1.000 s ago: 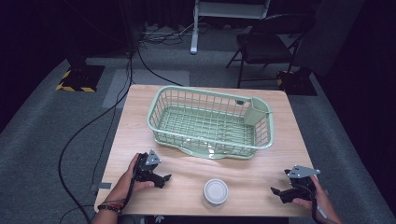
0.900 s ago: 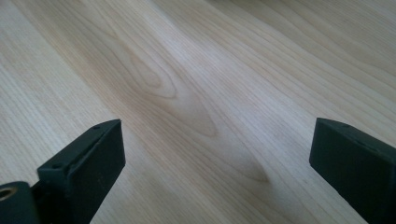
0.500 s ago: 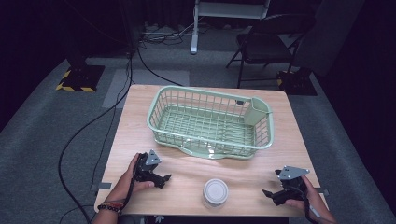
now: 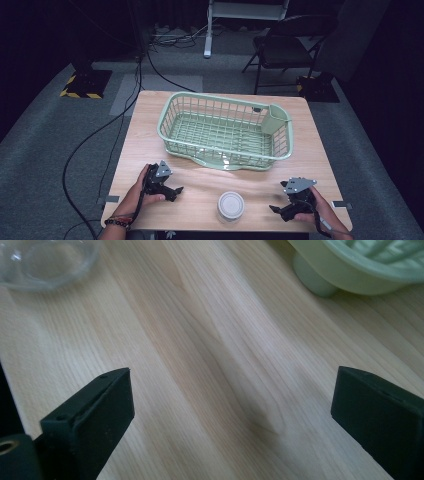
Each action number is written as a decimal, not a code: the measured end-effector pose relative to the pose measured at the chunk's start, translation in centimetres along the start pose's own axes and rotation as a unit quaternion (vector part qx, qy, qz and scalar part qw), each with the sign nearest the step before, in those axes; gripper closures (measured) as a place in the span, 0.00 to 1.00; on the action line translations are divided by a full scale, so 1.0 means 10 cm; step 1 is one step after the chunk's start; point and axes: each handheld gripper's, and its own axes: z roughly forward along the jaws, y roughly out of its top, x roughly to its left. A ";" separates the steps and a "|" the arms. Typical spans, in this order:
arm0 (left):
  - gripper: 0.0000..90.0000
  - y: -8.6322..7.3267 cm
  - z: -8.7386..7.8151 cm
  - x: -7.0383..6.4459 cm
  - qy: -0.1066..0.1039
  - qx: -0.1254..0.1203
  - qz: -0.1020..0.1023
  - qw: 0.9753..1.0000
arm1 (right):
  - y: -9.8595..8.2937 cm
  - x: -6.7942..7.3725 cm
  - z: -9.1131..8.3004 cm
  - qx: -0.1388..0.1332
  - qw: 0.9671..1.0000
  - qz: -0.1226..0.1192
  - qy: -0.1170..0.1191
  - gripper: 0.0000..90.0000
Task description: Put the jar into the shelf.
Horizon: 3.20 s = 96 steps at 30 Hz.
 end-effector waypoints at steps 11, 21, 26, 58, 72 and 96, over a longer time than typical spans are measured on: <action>0.00 0.00 0.00 0.00 0.000 0.000 0.000 1.000 | 0.21 0.17 0.00 -0.016 0.999 -0.031 0.035 0.04; 0.00 0.00 0.00 0.00 0.000 0.000 0.000 1.000 | 0.40 0.33 0.06 -0.009 0.996 -0.070 0.053 0.04; 0.00 0.00 0.00 0.00 0.000 0.000 0.000 1.000 | 0.46 0.41 0.09 -0.005 0.994 -0.086 0.065 0.04; 0.00 0.00 0.00 0.00 0.000 0.000 0.000 1.000 | 0.92 0.79 0.34 -0.004 0.978 -0.155 0.142 0.04; 0.00 0.00 0.00 0.00 0.000 0.000 0.001 1.000 | 1.03 0.85 0.49 -0.011 0.978 -0.145 0.149 0.05; 0.00 0.00 0.00 0.00 0.000 0.000 0.001 1.000 | 1.02 0.84 0.55 -0.020 0.986 -0.105 0.130 0.11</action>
